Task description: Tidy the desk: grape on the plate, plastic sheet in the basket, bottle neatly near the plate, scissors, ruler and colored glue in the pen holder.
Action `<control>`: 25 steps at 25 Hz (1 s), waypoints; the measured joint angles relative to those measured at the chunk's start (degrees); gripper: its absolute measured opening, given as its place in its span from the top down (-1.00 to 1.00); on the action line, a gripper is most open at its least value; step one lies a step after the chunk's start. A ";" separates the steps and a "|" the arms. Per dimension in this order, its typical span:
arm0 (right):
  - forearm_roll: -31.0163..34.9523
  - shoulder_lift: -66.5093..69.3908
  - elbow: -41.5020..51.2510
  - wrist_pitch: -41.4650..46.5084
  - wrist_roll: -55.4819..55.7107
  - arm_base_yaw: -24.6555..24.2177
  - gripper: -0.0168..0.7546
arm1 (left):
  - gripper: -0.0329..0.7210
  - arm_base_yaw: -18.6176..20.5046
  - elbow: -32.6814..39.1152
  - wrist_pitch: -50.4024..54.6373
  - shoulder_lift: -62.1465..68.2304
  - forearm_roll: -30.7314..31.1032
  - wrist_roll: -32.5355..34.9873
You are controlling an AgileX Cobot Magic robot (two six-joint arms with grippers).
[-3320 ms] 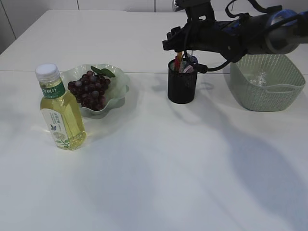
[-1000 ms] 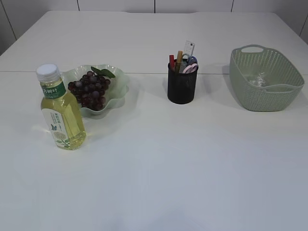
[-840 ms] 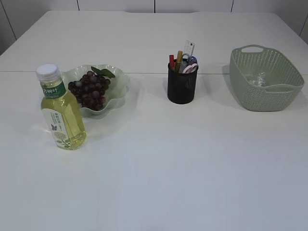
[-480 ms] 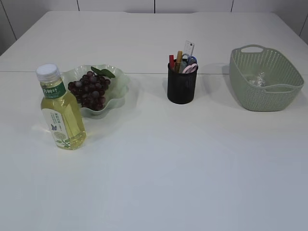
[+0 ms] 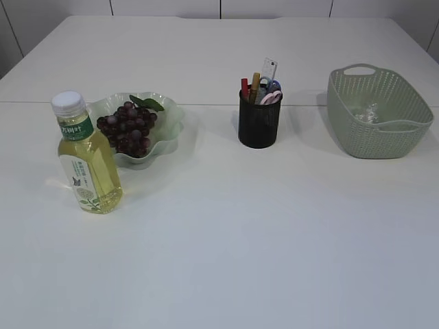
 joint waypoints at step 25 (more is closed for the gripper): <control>0.14 0.00 0.00 -0.03 0.10 -13.30 -0.16 | 0.18 22.58 0.00 0.02 0.00 -1.48 -1.20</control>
